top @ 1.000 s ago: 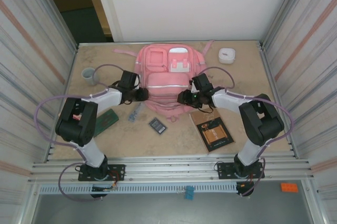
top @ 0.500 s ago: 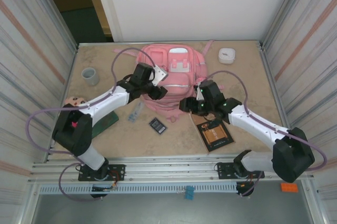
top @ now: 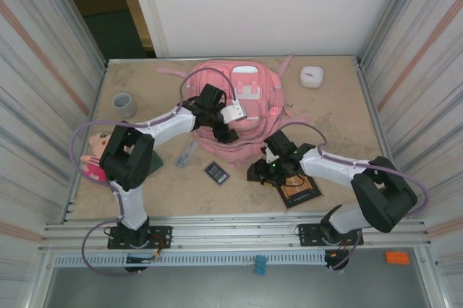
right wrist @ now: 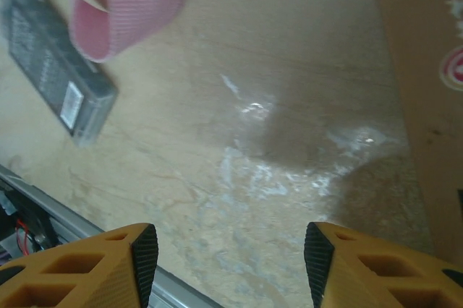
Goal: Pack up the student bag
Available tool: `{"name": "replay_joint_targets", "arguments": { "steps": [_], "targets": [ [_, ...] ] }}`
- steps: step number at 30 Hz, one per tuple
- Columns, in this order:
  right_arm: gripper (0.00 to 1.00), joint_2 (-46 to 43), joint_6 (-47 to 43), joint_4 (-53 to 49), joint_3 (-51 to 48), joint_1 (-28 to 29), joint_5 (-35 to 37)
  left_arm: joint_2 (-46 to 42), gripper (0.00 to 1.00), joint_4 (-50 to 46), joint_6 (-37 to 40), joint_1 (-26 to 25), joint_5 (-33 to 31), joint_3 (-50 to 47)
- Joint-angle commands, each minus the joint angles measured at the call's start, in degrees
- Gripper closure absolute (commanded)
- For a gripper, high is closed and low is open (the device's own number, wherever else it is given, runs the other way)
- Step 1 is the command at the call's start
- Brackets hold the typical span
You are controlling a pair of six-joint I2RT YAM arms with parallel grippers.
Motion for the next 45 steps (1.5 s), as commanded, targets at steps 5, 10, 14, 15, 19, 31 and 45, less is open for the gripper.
{"name": "replay_joint_targets", "arguments": {
  "steps": [5, 10, 14, 15, 19, 31, 45],
  "targets": [
    [0.43, -1.6, -1.3, -2.6, -2.7, -5.7, 2.5, 4.5, 0.15, 0.8, 9.7, -0.4, -2.8, 2.3],
    [0.43, -4.3, -4.8, -3.7, -5.2, -16.1, 2.7, 5.6, 0.36, 4.4, 11.2, -0.4, -6.6, 0.2],
    [0.43, -4.6, -9.2, -3.5, -5.1, -25.8, 0.7, 3.3, 0.57, 6.2, 10.4, -0.7, -5.9, -1.0],
    [0.43, -4.2, -10.5, -3.5, -4.8, -28.4, -0.3, 2.4, 0.64, 6.1, 10.2, -0.8, -5.6, -1.2],
    [0.44, -3.9, -13.3, 0.2, -3.3, -35.9, -5.8, -2.5, 0.97, 7.0, 9.1, -1.7, -5.5, -2.2],
    [0.4, -10.4, -18.8, 28.4, -2.4, -38.4, -12.2, -13.0, 1.0, -10.3, 12.5, -0.1, 5.4, 10.0],
    [0.41, 8.4, -16.0, 55.3, -2.6, -40.2, -29.5, -20.5, 1.0, -12.7, 11.0, 11.5, 26.2, 7.6]
  ]
}}
